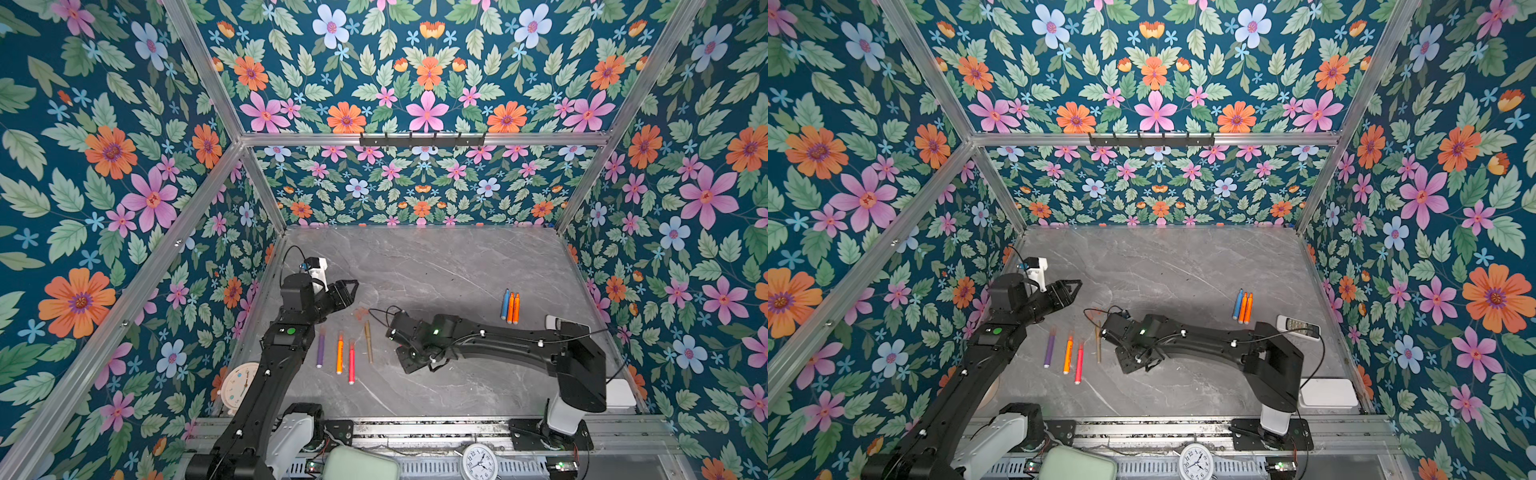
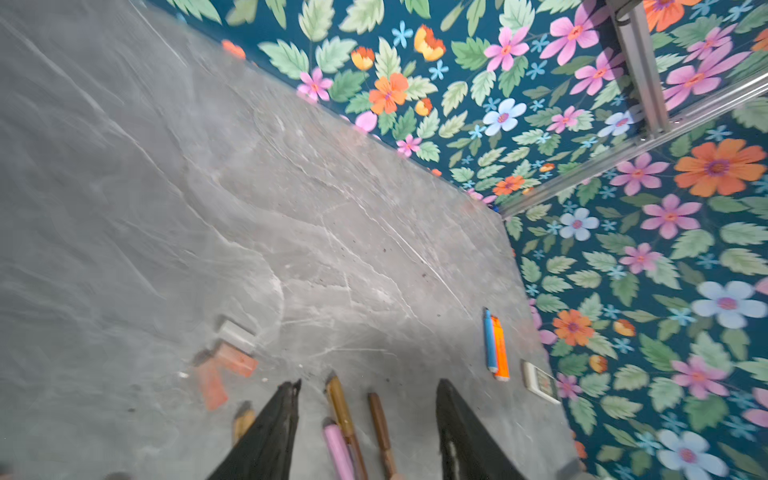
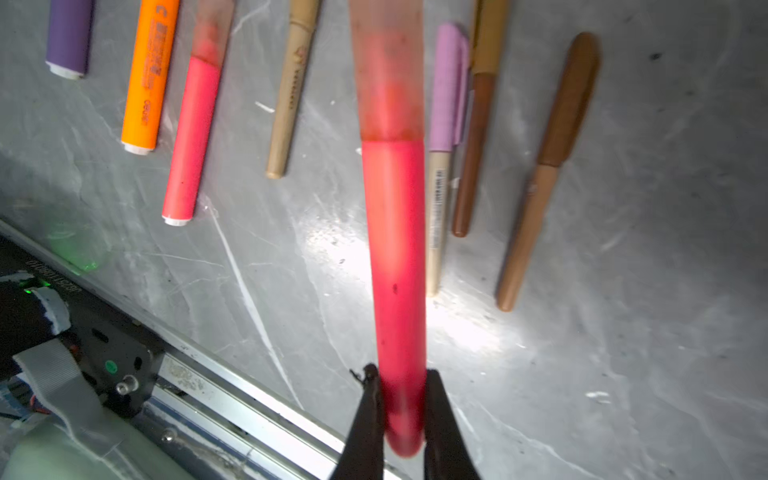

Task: Open the pen caps
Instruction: 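Lift the pink highlighter toward the left gripper while the left reaches for its cap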

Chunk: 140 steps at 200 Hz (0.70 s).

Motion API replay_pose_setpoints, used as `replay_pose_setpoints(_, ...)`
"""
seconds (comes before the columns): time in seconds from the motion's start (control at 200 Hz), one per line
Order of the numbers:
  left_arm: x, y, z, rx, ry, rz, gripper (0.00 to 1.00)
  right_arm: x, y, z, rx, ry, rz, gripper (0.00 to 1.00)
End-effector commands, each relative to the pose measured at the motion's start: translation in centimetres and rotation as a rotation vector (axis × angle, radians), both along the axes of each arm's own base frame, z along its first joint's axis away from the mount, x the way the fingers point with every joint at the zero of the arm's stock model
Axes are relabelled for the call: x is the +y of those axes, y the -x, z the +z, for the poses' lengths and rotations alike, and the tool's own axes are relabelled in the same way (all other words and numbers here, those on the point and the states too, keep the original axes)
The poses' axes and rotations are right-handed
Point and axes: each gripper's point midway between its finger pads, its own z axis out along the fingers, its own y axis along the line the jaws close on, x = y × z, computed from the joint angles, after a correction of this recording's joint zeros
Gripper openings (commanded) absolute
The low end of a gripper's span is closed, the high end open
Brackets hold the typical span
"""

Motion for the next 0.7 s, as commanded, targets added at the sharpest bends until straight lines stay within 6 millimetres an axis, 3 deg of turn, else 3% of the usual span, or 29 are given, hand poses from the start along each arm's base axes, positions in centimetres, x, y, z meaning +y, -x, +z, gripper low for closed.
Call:
replay_pose_setpoints(0.0, -4.0, -0.2, 2.5, -0.034, 0.195, -0.103, 0.57, -0.5, -0.9, 1.5, -0.069, -0.013, 0.045, 0.00)
replay_pose_setpoints(0.1, -7.6, -0.1, 1.6, 0.003, 0.198, -0.174, 0.57, -0.9, -1.4, 2.2, -0.094, -0.012, 0.049, 0.00)
replay_pose_setpoints(0.12, -8.3, -0.1, 1.5, 0.011, 0.203, -0.186, 0.57, -0.9, -1.4, 3.6, -0.111, -0.046, 0.048, 0.00)
replay_pose_setpoints(0.17, -9.8, -0.1, 1.3, 0.028, 0.232, -0.222, 0.57, -0.7, -1.4, 4.0, -0.116, -0.065, 0.052, 0.00)
replay_pose_setpoints(0.25, -11.4, -0.1, 1.1, 0.051, 0.293, -0.263, 0.55, -0.9, -1.6, 4.4, -0.128, -0.074, 0.043, 0.00)
replay_pose_setpoints(0.695, -14.1, 0.8, -0.2, 0.116, 0.328, -0.333, 0.54, -3.2, -3.7, 6.2, -0.159, -0.121, -0.025, 0.00)
